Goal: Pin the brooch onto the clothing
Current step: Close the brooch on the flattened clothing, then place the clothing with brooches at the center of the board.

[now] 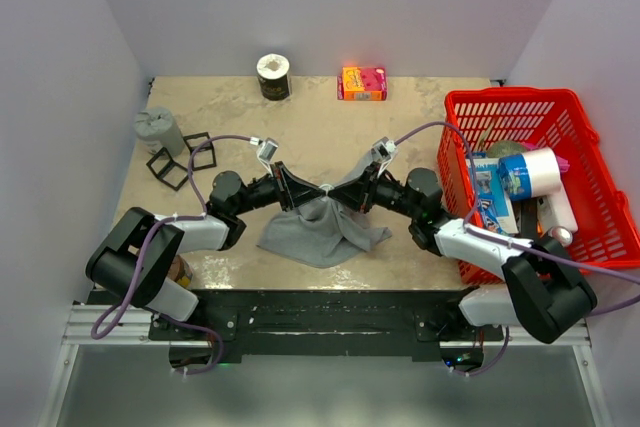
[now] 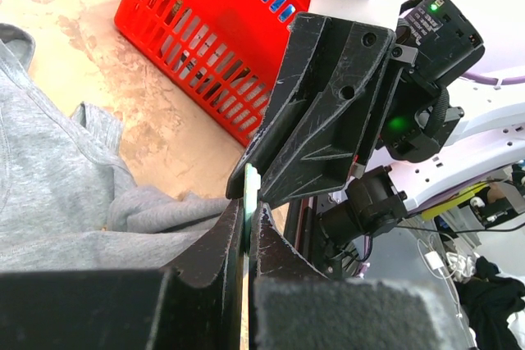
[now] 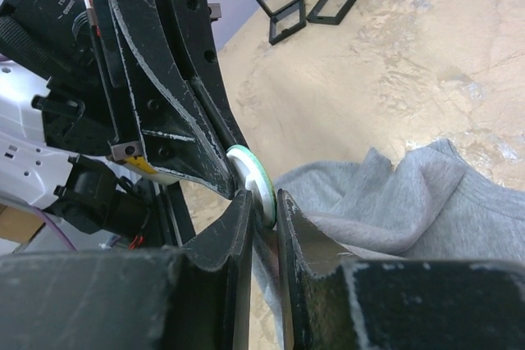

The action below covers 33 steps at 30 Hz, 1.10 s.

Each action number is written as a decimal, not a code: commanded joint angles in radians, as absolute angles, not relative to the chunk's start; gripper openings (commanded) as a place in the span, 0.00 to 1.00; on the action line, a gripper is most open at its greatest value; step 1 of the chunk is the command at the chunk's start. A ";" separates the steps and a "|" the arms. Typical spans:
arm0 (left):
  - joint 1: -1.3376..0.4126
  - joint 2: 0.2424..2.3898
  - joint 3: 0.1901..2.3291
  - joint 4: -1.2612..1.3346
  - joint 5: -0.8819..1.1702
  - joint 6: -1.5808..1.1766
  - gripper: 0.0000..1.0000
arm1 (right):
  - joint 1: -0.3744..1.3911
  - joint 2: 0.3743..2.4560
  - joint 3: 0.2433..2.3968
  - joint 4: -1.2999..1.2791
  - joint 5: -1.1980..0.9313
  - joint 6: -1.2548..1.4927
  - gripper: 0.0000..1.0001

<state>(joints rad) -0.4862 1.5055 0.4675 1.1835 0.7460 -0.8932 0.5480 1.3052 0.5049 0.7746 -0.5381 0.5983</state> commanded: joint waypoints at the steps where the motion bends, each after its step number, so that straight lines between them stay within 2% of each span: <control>1: -0.512 1.482 0.483 1.285 0.805 -0.899 0.00 | 0.548 1.292 0.514 0.709 -0.405 0.542 0.12; 10: -0.509 1.474 0.477 1.270 0.789 -0.890 0.00 | 0.546 1.273 0.502 0.692 -0.368 0.545 0.13; 17: -0.497 1.463 0.505 1.099 0.733 -0.839 0.00 | 0.548 1.212 0.506 0.617 -0.341 0.522 0.17; 25: -0.497 1.468 0.604 0.868 0.640 -0.741 0.02 | 0.546 1.134 0.514 0.551 -0.321 0.505 0.47; 29: -0.497 1.483 0.701 0.766 0.562 -0.651 0.19 | 0.548 1.092 0.522 0.482 -0.316 0.489 0.58; 32: -0.497 1.502 0.777 0.712 0.471 -0.563 0.42 | 0.546 1.058 0.523 0.418 -0.302 0.488 0.62; 33: -0.495 1.528 0.810 0.607 0.404 -0.542 0.64 | 0.546 1.051 0.529 0.387 -0.292 0.485 0.63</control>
<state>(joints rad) -0.4980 1.4971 0.6788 0.7670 0.5789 -0.6865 0.5476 1.0958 0.5037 0.4896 -0.3435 0.5152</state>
